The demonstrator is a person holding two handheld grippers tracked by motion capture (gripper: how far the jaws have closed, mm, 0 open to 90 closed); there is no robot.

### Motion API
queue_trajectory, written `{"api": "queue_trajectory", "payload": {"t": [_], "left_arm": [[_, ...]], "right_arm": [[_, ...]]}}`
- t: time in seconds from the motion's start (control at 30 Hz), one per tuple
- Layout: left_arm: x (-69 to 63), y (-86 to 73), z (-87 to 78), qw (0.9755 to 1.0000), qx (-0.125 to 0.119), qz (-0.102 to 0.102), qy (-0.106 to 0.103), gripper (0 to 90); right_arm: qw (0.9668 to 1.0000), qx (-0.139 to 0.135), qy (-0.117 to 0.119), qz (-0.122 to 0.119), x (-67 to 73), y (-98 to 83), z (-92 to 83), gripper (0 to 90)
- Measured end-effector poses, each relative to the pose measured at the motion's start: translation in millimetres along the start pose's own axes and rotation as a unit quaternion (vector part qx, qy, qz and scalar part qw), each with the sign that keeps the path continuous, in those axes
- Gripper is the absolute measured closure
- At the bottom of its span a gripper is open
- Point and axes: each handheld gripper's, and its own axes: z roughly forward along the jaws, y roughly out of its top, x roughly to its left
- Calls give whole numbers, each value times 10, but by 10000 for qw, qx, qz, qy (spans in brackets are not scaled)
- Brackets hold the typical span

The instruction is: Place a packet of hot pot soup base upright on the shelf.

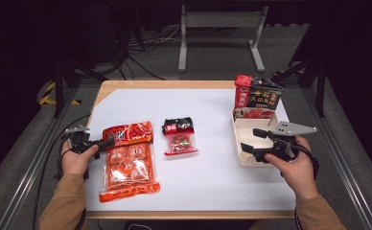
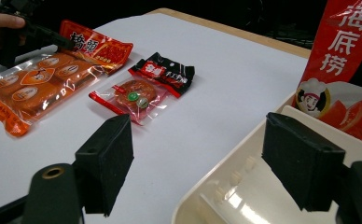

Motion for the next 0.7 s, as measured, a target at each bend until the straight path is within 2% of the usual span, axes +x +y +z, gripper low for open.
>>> {"api": "queue_trajectory", "payload": {"t": [0.07, 0.1, 0.13, 0.2, 0.3, 0.37, 0.57, 0.7], "left_arm": [[-12, 8, 16, 10000, 38, 24, 87, 744], [-12, 11, 15, 9998, 57, 111, 125, 830], [-22, 10, 18, 9998, 57, 107, 141, 830], [-49, 15, 25, 9994, 122, 261, 190, 890], [-94, 40, 0, 9986, 100, 439, 282, 899], [-108, 53, -30, 9984, 76, 465, 297, 900], [-198, 99, -158, 9983, -95, 476, 315, 900], [-280, 145, -263, 9985, -273, 387, 280, 900]], "right_arm": [[10000, 18, 6, -18, 1, 0, 4, 250], [10000, 15, 6, -18, 3, 1, 3, 251], [10000, 15, 6, -18, 3, 1, 3, 251], [10000, 6, 12, -13, 3, 1, 1, 251], [10000, -4, -3, -4, 2, -1, -2, 251], [10000, -9, -5, -2, 0, -2, -5, 251], [10000, -21, -3, -14, -4, 0, -7, 252], [10000, 18, 18, -42, 5, 9, 1, 277]]}}
